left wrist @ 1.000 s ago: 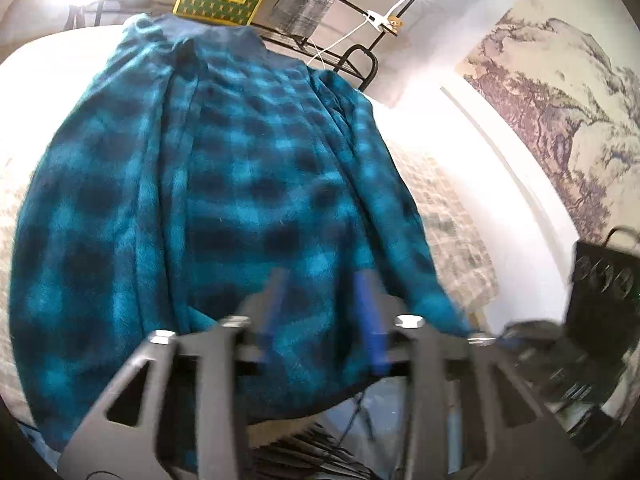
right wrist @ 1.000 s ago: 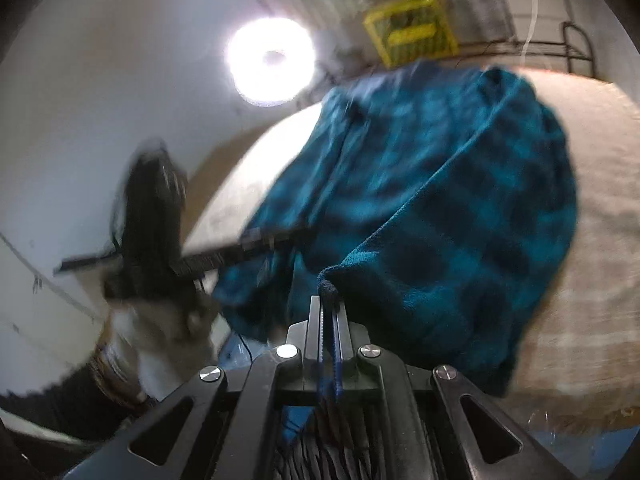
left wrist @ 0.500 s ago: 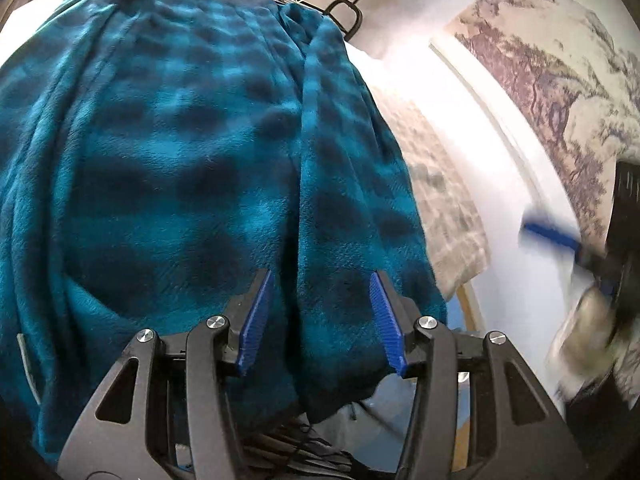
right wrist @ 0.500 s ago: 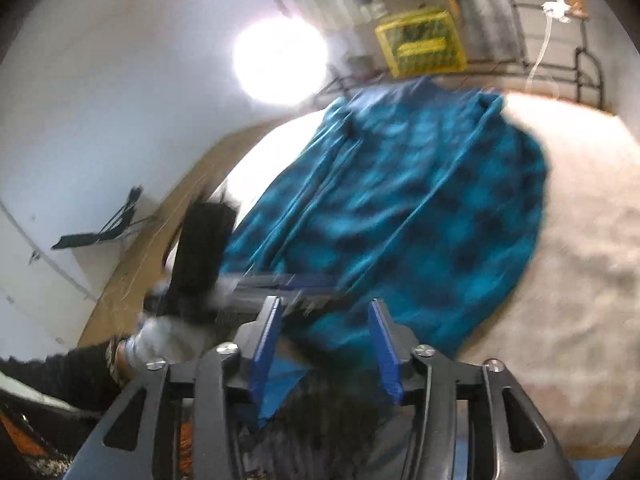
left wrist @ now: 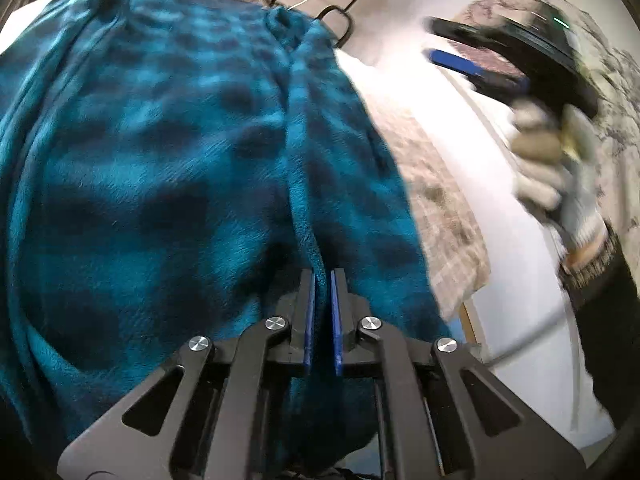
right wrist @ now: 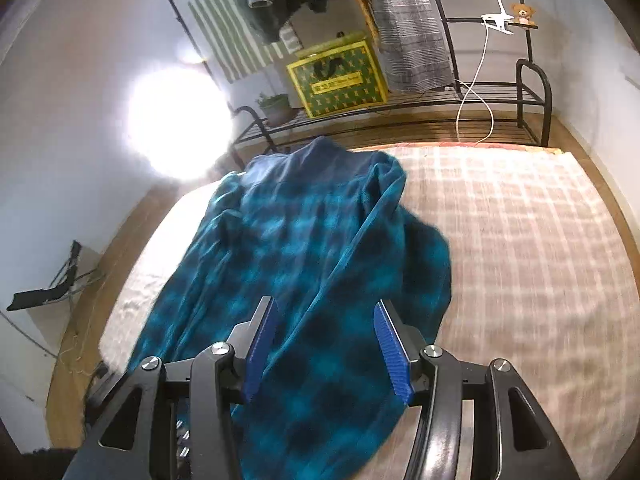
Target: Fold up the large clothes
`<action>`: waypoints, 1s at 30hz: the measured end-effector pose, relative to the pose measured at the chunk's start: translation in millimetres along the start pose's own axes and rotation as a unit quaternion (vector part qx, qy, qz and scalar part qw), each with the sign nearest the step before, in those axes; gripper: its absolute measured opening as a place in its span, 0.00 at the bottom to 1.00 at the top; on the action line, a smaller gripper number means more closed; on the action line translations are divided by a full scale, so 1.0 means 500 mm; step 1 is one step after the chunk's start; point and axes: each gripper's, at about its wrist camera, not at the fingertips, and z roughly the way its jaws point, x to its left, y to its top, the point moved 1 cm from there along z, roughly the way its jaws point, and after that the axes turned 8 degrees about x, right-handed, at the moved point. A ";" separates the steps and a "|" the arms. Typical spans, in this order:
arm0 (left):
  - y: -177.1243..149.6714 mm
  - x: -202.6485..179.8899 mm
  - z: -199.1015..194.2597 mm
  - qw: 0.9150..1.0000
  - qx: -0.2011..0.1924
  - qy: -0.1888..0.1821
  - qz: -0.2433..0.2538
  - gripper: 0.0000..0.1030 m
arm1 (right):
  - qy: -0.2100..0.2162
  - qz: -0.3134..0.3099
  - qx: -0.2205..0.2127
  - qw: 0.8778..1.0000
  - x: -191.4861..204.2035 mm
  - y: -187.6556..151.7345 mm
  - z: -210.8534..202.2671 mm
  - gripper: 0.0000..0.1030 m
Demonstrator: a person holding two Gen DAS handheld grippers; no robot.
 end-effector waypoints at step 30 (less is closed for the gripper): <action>-0.002 -0.053 -0.020 0.997 0.001 -0.063 0.045 0.00 | -0.126 0.056 0.081 0.987 -0.132 0.367 0.375 0.00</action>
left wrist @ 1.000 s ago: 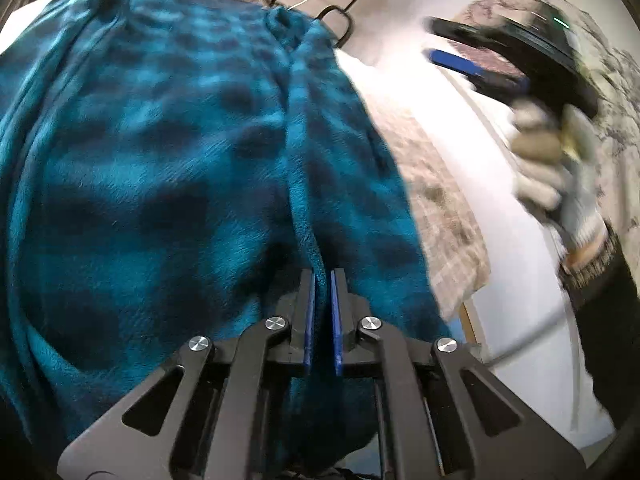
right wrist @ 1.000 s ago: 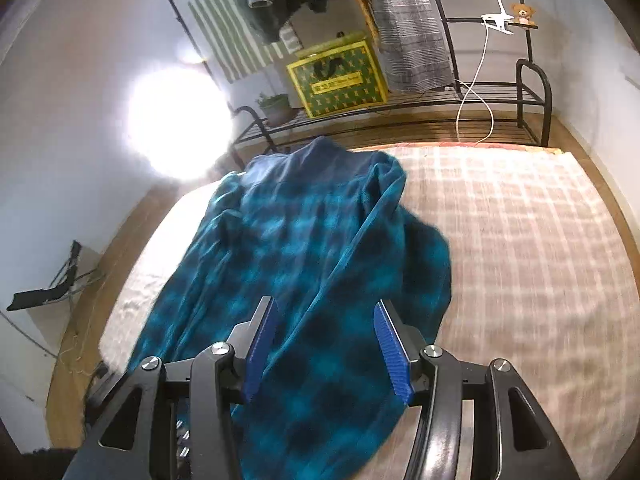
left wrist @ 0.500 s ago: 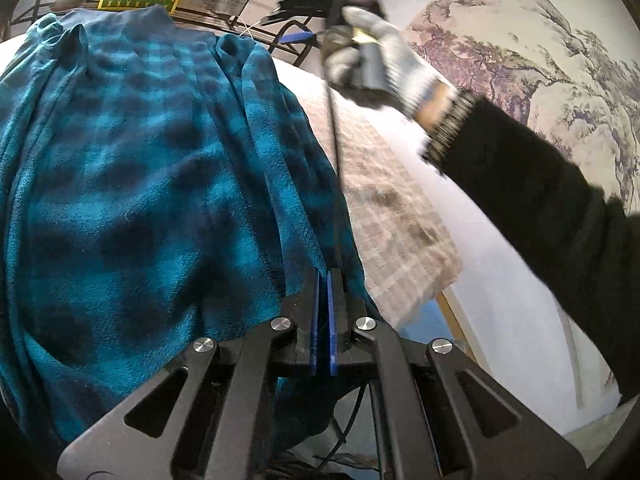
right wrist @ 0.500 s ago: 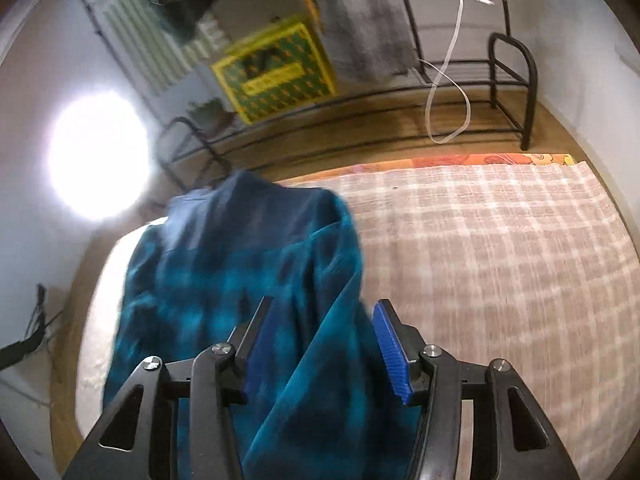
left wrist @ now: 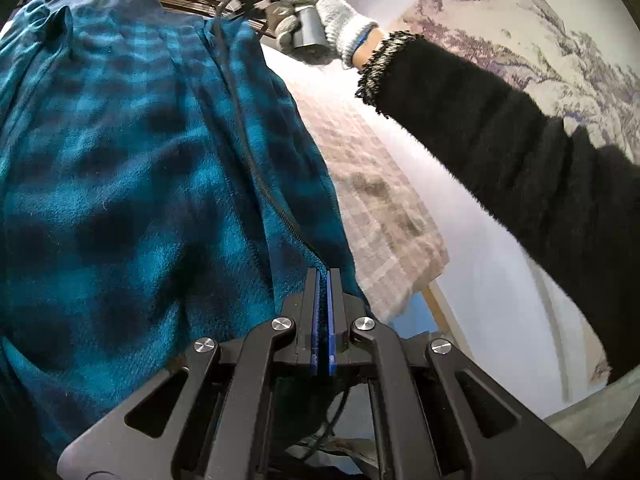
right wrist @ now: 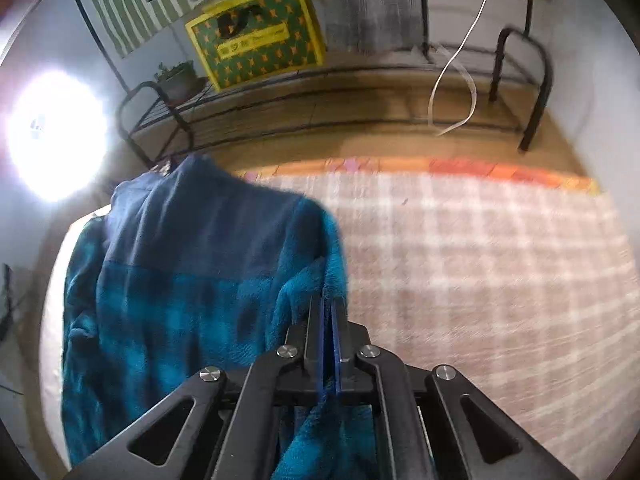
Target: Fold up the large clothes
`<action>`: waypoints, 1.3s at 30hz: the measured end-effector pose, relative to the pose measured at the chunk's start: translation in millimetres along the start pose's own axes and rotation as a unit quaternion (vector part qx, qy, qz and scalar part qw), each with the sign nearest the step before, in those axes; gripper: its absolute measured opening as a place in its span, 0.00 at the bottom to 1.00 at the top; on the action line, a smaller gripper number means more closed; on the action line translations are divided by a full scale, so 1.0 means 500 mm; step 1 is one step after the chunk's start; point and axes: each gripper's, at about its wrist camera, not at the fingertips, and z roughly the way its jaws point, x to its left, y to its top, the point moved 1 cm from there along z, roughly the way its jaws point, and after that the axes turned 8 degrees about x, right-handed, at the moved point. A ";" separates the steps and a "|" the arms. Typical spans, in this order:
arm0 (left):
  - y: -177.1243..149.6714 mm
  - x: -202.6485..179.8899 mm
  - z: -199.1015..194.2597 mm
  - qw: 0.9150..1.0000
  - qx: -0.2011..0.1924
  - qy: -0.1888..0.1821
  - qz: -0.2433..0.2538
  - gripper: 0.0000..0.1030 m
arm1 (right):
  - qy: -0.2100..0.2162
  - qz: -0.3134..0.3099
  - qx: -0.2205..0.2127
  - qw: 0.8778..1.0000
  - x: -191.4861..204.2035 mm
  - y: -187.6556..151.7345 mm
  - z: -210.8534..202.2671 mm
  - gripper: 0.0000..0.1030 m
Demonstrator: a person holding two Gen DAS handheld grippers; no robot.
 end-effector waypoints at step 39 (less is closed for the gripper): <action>-0.109 0.057 -0.108 0.995 -0.041 0.070 -0.066 0.00 | 0.095 -0.044 -0.119 0.987 0.070 -0.117 -0.295 0.32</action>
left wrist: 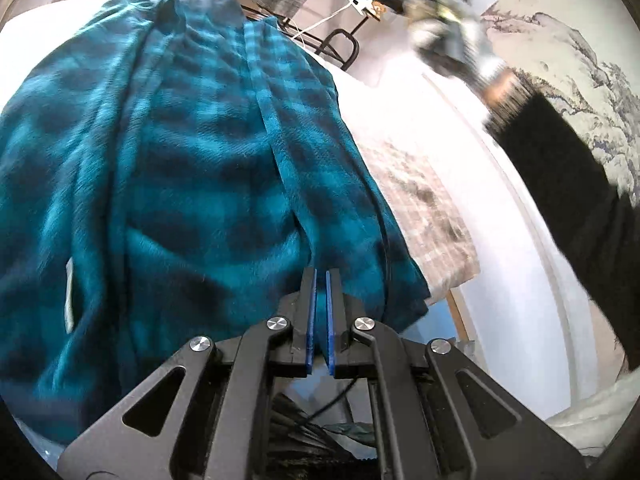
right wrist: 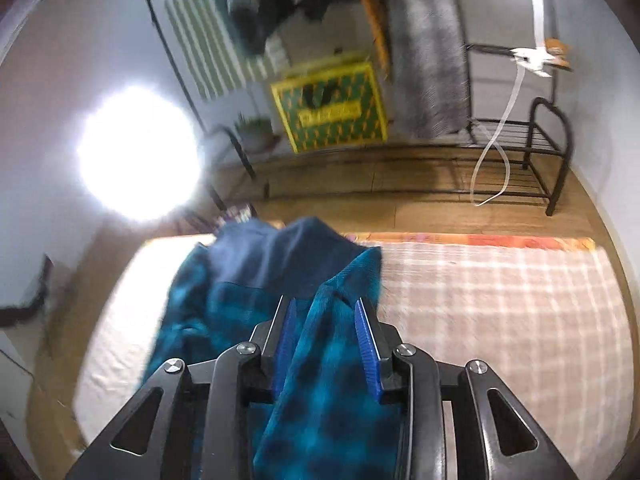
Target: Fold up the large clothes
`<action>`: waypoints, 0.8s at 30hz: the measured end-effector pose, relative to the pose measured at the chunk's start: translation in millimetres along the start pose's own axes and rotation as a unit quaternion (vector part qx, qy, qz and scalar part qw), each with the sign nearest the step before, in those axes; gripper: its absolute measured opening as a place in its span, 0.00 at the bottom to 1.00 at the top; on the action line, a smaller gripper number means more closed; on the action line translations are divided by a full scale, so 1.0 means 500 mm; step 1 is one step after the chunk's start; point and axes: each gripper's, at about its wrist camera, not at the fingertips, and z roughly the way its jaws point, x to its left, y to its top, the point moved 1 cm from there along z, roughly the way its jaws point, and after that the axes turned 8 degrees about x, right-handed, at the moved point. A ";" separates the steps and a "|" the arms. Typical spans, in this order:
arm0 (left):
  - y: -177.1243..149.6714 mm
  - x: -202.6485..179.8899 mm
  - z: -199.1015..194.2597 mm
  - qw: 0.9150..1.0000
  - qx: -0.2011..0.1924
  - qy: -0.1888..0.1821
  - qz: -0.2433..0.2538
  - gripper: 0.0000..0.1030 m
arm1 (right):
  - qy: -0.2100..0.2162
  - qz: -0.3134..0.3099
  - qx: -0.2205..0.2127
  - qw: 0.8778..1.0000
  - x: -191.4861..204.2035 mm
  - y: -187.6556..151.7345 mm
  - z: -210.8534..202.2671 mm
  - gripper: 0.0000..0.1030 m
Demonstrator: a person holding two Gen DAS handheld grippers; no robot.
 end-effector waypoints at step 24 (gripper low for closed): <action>-0.011 -0.222 0.095 0.980 -0.001 0.108 0.164 0.53 | 0.043 0.072 -0.057 0.995 -0.164 -0.547 -0.428 0.57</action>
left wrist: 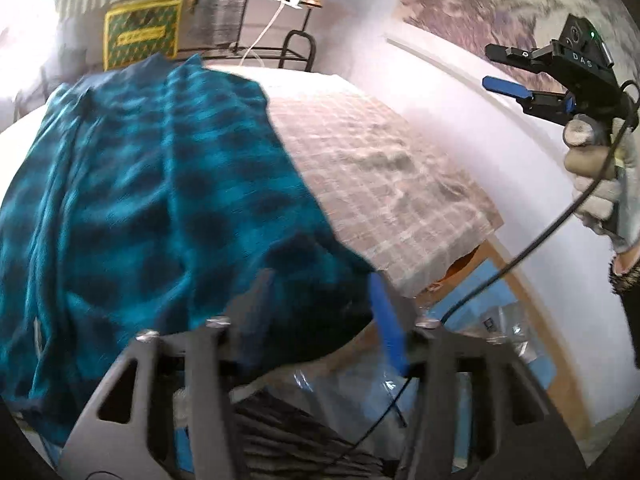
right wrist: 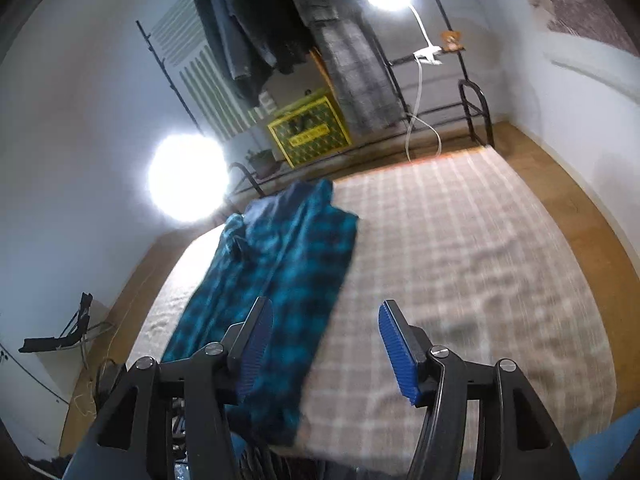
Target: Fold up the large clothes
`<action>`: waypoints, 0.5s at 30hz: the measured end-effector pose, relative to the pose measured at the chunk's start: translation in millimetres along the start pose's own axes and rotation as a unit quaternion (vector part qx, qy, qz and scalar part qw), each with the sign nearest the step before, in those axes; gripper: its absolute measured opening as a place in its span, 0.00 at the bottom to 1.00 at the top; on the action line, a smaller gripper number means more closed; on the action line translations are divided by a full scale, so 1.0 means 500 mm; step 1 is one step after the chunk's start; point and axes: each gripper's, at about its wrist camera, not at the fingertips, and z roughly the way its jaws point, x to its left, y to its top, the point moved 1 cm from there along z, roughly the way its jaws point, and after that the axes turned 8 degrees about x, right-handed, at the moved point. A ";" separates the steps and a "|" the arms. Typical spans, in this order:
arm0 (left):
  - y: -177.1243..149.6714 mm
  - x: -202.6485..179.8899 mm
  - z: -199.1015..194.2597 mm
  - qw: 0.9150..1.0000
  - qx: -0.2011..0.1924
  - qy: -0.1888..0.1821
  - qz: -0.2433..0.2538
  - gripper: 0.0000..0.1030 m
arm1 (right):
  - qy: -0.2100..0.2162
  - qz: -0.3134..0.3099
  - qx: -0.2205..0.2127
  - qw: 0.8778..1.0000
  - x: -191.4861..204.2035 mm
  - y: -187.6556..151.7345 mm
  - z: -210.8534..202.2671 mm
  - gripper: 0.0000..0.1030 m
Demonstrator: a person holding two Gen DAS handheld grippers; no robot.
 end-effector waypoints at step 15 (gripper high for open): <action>0.016 -0.055 0.160 0.995 0.082 0.058 0.025 0.68 | 0.023 0.095 0.015 0.995 -0.132 -0.100 0.025 0.57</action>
